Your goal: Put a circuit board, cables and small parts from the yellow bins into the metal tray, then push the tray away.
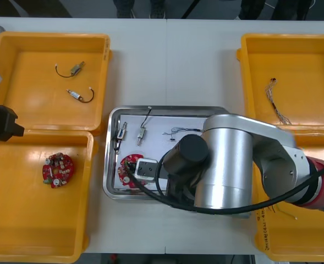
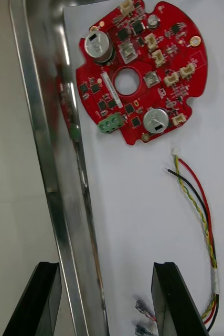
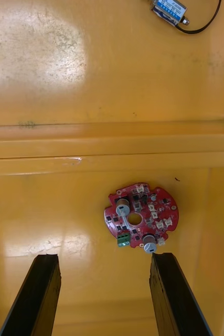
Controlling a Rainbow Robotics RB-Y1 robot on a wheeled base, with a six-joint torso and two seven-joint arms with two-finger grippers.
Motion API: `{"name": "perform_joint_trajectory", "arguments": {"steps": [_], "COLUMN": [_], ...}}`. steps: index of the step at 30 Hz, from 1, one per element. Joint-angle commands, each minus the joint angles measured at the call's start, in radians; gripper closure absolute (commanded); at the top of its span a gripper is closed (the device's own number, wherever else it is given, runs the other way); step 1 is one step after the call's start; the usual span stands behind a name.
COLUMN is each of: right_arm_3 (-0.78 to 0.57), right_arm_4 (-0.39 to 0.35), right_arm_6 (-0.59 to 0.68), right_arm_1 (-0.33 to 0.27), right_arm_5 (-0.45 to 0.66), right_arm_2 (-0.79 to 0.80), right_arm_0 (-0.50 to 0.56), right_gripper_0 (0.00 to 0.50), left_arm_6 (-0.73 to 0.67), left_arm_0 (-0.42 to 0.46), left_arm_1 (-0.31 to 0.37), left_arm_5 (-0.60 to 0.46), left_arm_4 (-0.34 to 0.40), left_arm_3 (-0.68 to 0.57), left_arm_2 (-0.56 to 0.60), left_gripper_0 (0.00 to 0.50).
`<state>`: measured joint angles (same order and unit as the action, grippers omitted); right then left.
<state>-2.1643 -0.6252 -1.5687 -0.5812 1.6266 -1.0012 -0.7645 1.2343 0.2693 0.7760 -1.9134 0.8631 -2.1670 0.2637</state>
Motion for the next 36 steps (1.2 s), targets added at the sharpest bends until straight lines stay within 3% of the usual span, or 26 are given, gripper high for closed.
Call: {"name": "perform_joint_trajectory", "arguments": {"steps": [1,15,36], "right_arm_3": [0.008,0.095,0.161], "right_arm_4": [0.021,0.084,0.153], "right_arm_6": [-0.025,-0.002,0.013], "right_arm_1": [0.035,0.104,0.101], "right_arm_5": [-0.011,-0.011,-0.076], "right_arm_2": [-0.063,-0.152,-0.203], "right_arm_0": [-0.036,-0.035,-0.035], "right_gripper_0": [0.000,0.000,0.000], "left_arm_6": [0.100,0.100,0.100], "left_arm_0": [-0.018,-0.019,-0.019], "left_arm_1": [0.042,0.042,0.042], "left_arm_5": [-0.006,-0.006,-0.006], "left_arm_4": [-0.012,-0.010,-0.010], "left_arm_3": [-0.031,-0.031,-0.031], "left_arm_2": [0.035,0.035,0.035], "left_gripper_0": [0.000,0.000,0.000]}}
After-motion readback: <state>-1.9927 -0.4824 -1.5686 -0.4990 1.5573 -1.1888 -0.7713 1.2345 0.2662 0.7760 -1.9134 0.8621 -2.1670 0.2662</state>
